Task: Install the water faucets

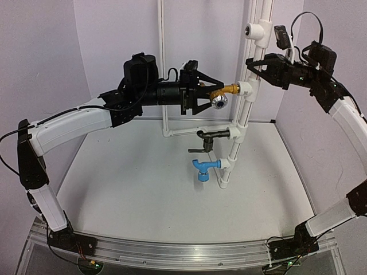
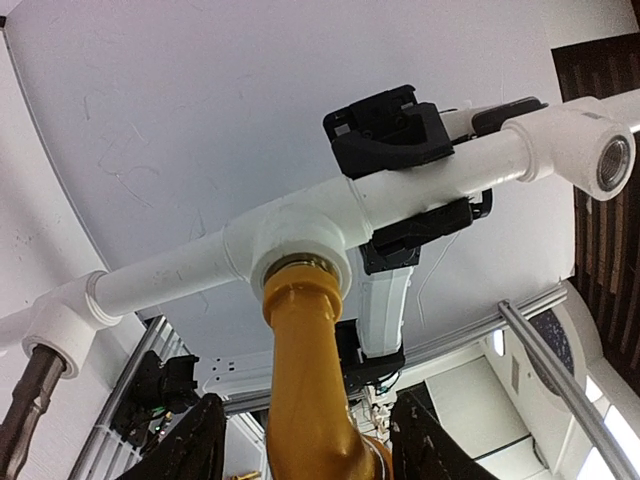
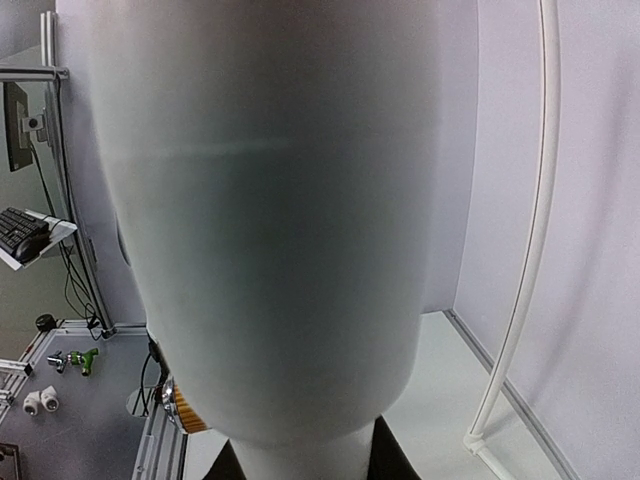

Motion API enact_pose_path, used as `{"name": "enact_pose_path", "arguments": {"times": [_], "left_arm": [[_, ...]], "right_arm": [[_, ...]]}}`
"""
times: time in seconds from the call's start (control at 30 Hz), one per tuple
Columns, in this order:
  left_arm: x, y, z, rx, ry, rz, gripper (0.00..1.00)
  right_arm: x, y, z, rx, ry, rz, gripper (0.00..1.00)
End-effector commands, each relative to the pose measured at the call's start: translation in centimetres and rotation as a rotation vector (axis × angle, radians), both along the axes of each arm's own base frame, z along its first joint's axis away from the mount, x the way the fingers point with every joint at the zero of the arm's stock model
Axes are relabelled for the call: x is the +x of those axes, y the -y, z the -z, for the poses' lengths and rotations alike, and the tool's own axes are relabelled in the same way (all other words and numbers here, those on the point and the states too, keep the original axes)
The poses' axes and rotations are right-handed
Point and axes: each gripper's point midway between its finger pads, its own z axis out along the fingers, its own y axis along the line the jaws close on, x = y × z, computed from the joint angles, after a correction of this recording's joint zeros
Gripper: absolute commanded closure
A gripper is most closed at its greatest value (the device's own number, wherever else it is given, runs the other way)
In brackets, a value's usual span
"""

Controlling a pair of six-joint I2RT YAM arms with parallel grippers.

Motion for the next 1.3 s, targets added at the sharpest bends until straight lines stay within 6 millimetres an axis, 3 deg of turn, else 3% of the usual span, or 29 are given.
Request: {"name": "enact_pose_path", "arguments": {"times": [0.0, 0.13, 0.27, 0.37, 0.57, 0.67, 0.8, 0.87, 1.07, 1.27], "left_arm": [[-1.1, 0.2, -2.0, -0.044, 0.130, 0.069, 0.46], [-1.1, 0.4, -1.6, -0.025, 0.189, 0.072, 0.52], [-0.6, -0.5, -1.5, 0.027, 0.376, -0.014, 0.58], [0.1, -1.5, -1.5, 0.076, 0.583, -0.096, 0.59], [0.3, -3.4, -1.4, 0.154, 1.206, -0.183, 0.55], [0.6, -3.4, -1.0, 0.201, 1.372, -0.168, 0.55], [0.3, -2.9, -0.2, 0.208, 1.451, -0.104, 0.55], [0.0, -2.6, -0.1, 0.188, 1.425, -0.092, 0.50], [-0.8, -2.7, -0.9, 0.141, 1.303, -0.072, 0.25], [-0.5, -2.1, -0.9, 0.137, 1.233, -0.072, 0.20]], "right_arm": [[0.9, -0.3, 4.8, -0.058, -0.354, -0.002, 1.00], [0.9, -0.3, 4.8, -0.058, -0.355, -0.005, 1.00], [0.9, -0.3, 4.9, -0.059, -0.358, -0.009, 1.00], [0.8, -0.4, 4.9, -0.059, -0.362, -0.014, 1.00], [0.6, -0.4, 4.9, -0.060, -0.365, -0.019, 1.00], [0.6, -0.3, 4.9, -0.059, -0.366, -0.019, 1.00], [0.6, -0.3, 4.8, -0.058, -0.372, -0.017, 1.00], [0.6, -0.3, 4.7, -0.057, -0.370, -0.013, 1.00], [0.7, -0.3, 4.7, -0.056, -0.369, -0.005, 1.00], [0.8, -0.3, 4.9, -0.058, -0.376, -0.004, 1.00]]}}
